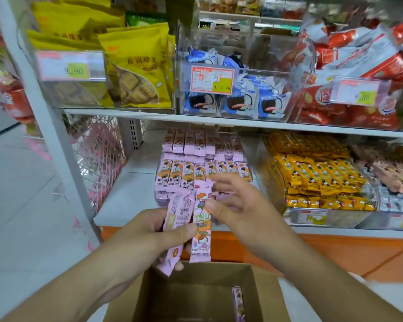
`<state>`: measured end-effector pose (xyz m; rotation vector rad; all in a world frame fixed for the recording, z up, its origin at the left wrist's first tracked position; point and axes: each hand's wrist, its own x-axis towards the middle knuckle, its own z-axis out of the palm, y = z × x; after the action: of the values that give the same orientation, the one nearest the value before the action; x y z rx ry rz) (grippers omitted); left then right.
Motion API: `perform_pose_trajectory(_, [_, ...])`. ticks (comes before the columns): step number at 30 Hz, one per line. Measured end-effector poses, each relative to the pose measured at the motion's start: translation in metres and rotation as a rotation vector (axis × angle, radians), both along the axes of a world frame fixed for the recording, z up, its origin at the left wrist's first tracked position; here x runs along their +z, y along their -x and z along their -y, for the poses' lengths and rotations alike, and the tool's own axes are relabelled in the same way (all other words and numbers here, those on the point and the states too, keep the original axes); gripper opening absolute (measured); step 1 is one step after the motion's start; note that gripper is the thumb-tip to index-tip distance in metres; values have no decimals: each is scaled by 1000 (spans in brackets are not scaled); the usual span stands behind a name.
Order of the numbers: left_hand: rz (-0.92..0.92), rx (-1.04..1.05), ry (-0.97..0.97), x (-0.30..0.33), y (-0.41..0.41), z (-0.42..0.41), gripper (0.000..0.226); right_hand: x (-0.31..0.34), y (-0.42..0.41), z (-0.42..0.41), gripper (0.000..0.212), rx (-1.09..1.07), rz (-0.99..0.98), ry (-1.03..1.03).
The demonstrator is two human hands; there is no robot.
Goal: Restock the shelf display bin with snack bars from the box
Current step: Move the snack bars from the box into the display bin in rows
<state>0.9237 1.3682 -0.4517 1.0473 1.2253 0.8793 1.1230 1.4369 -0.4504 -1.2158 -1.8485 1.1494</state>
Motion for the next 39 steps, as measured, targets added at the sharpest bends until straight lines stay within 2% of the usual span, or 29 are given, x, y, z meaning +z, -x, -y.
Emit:
perform_pose_trajectory(2, [-17, 25, -5, 0, 0, -1, 23, 9, -7, 3, 68, 49, 106, -118])
perform_pose_trajectory(4, [-46, 54, -12, -3, 4, -3, 22, 16, -14, 5, 85, 188, 196, -226])
perform_pose_trajectory(7, [-43, 68, -16, -3, 4, -3, 17, 14, -13, 7, 93, 336, 319, -308])
perform_pose_trajectory(12, [-58, 97, -25, -4, 0, -2, 22, 5, -12, 8, 86, 237, 300, -353])
perform_pose_trajectory(17, [-114, 253, -34, -3, 4, -15, 25, 3, -20, -12, 73, 79, 217, -280])
perform_pose_trajectory(25, [-84, 266, -46, -4, 17, -41, 21, 5, -17, -128, 65, -109, 379, -222])
perform_pose_trajectory(28, [-95, 245, -45, -7, 22, -49, 24, 14, -9, -163, 44, -182, 422, -136])
perform_pose_trajectory(30, [-121, 233, -48, -12, 26, -53, 39, 19, -2, -177, 28, -185, 493, -36])
perform_pose_trajectory(32, [-154, 223, -45, -14, 29, -57, 55, 20, 4, -188, 34, -196, 609, 30])
perform_pose_trajectory(33, [-136, 236, -36, -16, 30, -58, 59, 20, 7, -193, 44, -196, 683, 24])
perform_pose_trajectory(35, [-76, 268, -13, -21, 30, -60, 58, 19, 14, -200, 61, -203, 801, 2])
perform_pose_trajectory(36, [-57, 276, 0, -21, 29, -61, 54, 17, 16, -201, 62, -205, 835, -25])
perform_pose_trajectory(39, [-81, 285, 8, -18, 25, -59, 40, 9, 13, -198, 54, -154, 720, -134])
